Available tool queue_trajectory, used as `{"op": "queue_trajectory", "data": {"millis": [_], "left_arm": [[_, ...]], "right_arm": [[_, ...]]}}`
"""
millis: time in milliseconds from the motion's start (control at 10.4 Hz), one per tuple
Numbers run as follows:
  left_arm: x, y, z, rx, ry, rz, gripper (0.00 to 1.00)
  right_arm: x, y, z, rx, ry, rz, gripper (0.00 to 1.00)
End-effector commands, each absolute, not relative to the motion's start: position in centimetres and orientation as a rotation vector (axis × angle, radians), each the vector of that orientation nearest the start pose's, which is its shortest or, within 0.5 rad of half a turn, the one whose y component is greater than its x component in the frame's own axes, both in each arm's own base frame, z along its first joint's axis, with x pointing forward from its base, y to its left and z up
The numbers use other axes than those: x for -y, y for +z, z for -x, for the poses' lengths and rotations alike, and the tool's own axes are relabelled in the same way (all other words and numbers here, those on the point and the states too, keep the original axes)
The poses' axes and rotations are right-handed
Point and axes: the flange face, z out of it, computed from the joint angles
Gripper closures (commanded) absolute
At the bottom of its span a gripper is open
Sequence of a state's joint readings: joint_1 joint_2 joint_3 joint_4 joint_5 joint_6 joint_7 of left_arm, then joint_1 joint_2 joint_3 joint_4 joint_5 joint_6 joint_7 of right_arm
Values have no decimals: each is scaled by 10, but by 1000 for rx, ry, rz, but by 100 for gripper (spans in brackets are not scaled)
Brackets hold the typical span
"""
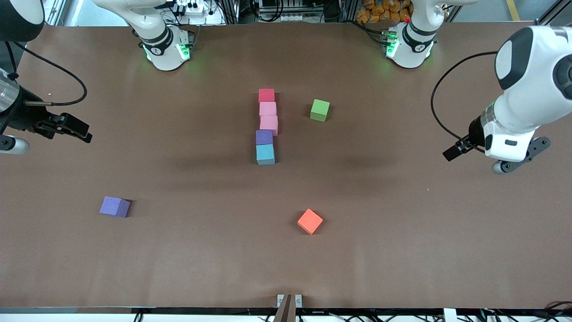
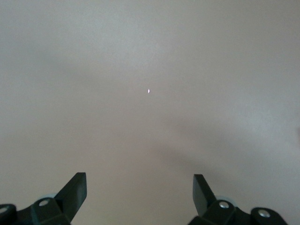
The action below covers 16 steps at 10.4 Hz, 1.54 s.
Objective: Arrange blocks into number 1
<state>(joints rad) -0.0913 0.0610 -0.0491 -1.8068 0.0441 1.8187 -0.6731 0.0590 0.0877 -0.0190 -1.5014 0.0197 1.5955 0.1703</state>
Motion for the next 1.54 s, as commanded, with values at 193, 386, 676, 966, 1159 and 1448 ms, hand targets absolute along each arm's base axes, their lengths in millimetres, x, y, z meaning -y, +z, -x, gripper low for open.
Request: {"op": "queue_trajectory", "data": {"millis": [193,386,676,966,1159,1448], "left_arm": [[96,557,-560,493,-140,3084,0],[104,602,-550,213,-254,3113,0],[92,641,-533,-100,-163,3098,0],[76,671,-522,-60,-78,3149,0],[63,676,-523,-55,-77,3152,0],[60,668,-528,-50,-56,3155,0]], "right_arm": [[-30,614,-579,-217,24,3136,0],[-30,617,-578,-224,19,3133,0],[-30,617,-577,-226,19,3133,0],[-30,617,-577,-226,19,3133,0],[-30,617,-577,-226,19,3133,0],[-26,617,-578,-217,19,3134,0]]}}
